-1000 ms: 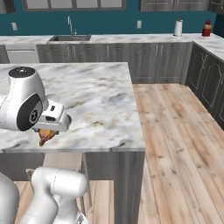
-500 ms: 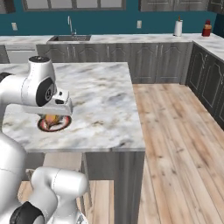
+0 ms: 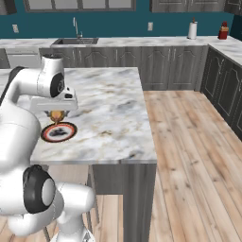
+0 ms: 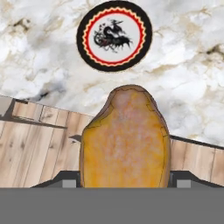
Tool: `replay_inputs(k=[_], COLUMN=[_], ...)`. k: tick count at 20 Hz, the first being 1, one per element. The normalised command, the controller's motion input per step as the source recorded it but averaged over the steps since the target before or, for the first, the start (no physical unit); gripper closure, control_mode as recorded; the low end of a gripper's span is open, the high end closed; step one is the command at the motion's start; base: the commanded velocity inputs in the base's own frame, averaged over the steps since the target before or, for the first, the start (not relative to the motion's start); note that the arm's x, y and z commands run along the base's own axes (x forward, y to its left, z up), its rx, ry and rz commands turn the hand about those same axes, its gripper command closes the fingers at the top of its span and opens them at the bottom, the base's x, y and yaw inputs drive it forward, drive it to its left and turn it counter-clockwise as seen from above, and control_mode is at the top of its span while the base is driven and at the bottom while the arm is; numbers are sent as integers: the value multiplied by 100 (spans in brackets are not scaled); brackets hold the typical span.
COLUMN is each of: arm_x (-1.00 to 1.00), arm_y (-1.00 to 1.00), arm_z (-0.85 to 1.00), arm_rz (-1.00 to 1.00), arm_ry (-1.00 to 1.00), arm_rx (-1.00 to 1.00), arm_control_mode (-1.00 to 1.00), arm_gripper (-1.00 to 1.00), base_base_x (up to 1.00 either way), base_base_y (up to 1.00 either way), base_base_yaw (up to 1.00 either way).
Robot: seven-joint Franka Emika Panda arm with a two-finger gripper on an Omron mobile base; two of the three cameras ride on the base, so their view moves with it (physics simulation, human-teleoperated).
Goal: Take the chicken drumstick from the fridge and place it on the digital scale on the counter by the fridge. Wait a few seconds for a reading, then move it to the plate on the dining counter.
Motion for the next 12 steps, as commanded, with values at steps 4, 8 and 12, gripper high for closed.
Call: replay_inputs(k=[4, 8, 12], arm_x=[52, 39, 46], arm_y=[28, 46, 62], arm_z=[-38, -64, -80], arm_rz=[1, 1, 0], arm_ry=[0, 0, 1], arm_rx=[-1, -6, -10], arm_control_mode=[-100, -100, -100], arm_gripper=[100, 100, 100], base_base_x=[0, 0, 0], base_base_y=[0, 0, 0], base_base_yaw=[0, 0, 0])
